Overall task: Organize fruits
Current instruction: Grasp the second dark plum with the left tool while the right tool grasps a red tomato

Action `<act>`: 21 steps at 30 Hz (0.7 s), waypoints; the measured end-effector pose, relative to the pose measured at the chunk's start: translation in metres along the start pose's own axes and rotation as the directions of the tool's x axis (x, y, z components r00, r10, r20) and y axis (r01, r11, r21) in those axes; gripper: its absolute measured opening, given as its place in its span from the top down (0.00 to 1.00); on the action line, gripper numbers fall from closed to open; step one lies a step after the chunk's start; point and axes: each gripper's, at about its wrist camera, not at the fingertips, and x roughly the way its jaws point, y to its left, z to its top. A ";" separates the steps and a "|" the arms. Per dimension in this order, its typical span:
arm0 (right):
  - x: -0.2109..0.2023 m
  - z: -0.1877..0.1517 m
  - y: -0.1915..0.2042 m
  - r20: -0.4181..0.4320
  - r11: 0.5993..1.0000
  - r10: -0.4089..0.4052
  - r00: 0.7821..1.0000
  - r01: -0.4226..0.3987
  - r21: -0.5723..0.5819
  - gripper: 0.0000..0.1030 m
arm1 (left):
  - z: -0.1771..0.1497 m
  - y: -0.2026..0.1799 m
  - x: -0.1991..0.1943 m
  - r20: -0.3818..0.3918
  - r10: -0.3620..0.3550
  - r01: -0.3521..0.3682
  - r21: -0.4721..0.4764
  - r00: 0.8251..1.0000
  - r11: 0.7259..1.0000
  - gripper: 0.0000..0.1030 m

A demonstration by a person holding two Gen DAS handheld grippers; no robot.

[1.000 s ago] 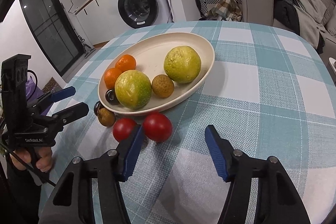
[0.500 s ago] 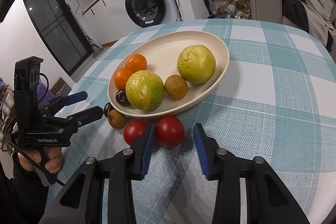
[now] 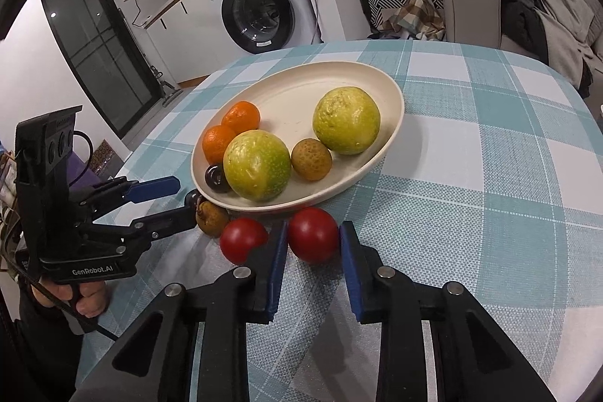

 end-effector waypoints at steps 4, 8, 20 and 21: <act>-0.002 0.000 0.001 0.003 1.000 0.001 1.000 -0.001 0.000 0.72 | 0.000 -0.004 0.001 -0.001 -0.024 0.024 0.009 1.000 1.000 0.54; -0.001 0.000 0.001 0.001 1.000 0.001 1.000 -0.001 -0.001 0.72 | 0.002 -0.005 0.004 -0.008 -0.050 0.050 0.008 0.999 0.999 0.61; -0.003 0.003 0.000 0.010 1.000 0.001 1.000 -0.001 0.001 0.72 | 0.005 -0.004 0.003 0.011 -0.117 0.117 -0.004 0.993 0.993 0.79; -0.003 0.003 0.001 0.010 1.000 0.002 1.000 -0.002 0.001 0.72 | 0.004 -0.004 0.002 0.016 -0.117 0.117 -0.006 0.993 0.993 0.79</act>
